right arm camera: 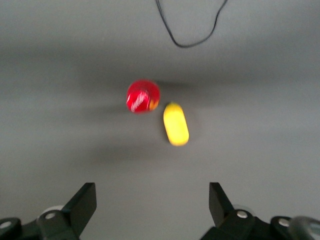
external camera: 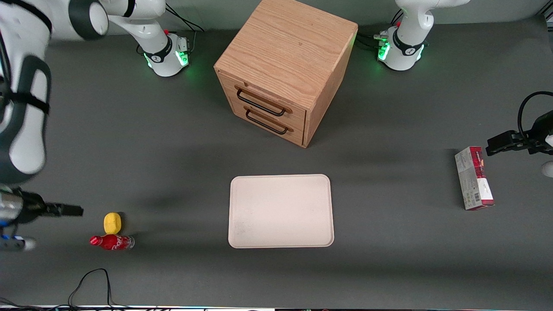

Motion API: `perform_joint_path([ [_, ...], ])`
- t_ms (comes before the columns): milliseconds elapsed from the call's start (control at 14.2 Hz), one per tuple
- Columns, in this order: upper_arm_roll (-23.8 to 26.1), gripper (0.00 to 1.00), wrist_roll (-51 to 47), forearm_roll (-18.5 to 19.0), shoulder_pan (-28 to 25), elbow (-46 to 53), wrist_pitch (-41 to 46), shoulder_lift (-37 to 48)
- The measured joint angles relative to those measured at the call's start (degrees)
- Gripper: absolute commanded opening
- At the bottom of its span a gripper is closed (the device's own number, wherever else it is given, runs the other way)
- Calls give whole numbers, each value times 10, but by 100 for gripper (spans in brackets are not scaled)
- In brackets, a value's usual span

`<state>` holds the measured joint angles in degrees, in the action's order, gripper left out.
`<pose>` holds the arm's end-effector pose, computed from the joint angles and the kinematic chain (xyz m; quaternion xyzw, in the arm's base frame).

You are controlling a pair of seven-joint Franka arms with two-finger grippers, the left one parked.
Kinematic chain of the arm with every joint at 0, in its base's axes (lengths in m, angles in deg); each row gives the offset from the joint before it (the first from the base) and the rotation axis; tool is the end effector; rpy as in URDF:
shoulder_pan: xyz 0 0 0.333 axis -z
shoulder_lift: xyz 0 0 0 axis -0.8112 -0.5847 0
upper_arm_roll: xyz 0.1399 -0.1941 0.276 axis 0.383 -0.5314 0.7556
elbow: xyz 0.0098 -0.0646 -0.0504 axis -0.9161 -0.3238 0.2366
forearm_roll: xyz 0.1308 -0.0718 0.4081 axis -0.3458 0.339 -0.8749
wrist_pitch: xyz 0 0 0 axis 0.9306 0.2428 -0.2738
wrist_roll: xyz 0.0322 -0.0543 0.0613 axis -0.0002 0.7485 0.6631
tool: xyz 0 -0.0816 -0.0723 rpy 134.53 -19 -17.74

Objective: Place coke bottle on tray
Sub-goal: 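Move the open right gripper down over the red Coca-Cola bottle, then lower the right gripper and close it around the bottle's neck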

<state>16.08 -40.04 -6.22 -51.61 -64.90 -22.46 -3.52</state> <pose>0.8262 -0.0806 0.4603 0.9990 -0.0322 -0.0246 0.0202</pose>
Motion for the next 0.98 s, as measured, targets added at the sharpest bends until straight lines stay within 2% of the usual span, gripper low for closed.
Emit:
perform_joint_path([
  [421, 3, 100, 0, 0, -3, 32, -11, -27],
  [982, 4, 99, 0, 0, -6, 32, -82, -84],
])
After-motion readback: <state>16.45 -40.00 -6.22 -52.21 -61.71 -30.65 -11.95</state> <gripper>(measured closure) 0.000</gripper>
